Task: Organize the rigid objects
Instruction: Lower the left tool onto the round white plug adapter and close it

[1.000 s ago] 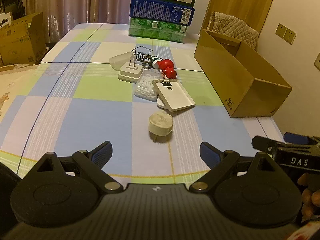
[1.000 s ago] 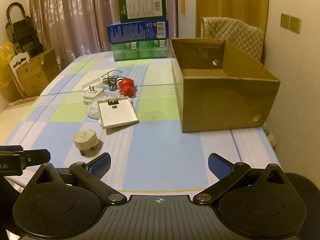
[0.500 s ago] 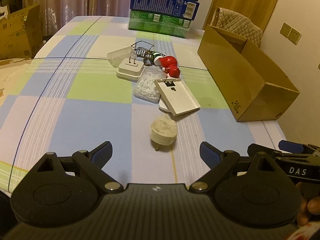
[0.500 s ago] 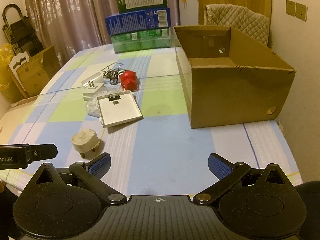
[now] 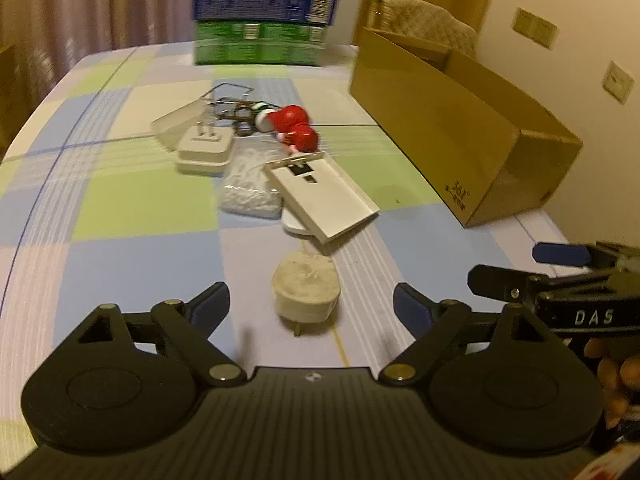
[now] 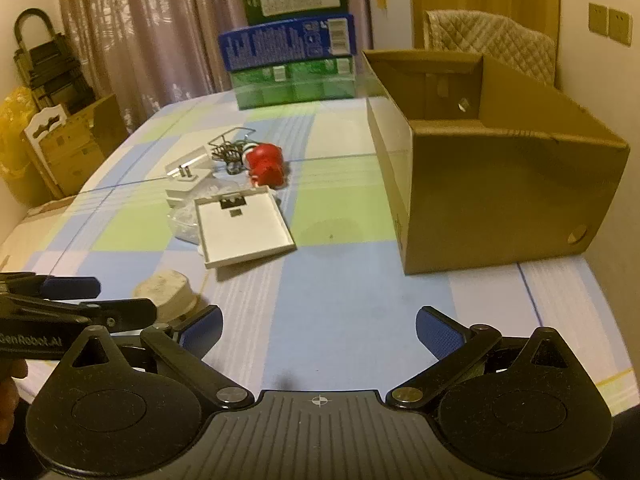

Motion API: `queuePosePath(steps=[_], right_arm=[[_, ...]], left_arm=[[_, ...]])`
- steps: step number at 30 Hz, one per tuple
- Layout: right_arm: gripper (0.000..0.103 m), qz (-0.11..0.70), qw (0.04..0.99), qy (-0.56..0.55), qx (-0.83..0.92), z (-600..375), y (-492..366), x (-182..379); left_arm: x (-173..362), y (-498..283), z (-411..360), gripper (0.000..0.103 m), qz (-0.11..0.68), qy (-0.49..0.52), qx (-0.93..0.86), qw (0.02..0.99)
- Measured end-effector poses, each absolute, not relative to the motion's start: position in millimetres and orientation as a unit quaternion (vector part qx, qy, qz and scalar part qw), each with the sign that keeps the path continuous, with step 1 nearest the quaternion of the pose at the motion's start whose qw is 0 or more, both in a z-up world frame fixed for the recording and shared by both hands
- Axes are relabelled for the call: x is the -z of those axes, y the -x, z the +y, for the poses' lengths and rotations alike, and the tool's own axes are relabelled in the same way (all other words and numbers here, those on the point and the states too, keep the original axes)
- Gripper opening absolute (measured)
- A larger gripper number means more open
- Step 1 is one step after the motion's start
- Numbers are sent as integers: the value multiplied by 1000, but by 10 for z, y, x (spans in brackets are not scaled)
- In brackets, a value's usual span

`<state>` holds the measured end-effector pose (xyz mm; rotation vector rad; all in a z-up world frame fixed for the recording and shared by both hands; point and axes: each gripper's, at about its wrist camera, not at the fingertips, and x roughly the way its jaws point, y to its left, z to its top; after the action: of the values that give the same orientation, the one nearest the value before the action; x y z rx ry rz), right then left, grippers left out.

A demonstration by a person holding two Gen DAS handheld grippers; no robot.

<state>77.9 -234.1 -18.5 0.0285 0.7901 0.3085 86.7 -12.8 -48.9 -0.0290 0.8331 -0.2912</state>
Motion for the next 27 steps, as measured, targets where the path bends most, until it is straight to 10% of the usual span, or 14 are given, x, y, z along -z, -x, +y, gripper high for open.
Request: queuePosePath(steps=[14, 27], right_arm=[[100, 398, 905, -8, -151, -2258, -921, 365], [100, 399, 896, 23, -195, -2015, -1035, 385]], left_arm=[[773, -1131, -277, 43, 414, -54, 167, 893], [530, -1263, 42, 36, 411, -33, 128, 902]])
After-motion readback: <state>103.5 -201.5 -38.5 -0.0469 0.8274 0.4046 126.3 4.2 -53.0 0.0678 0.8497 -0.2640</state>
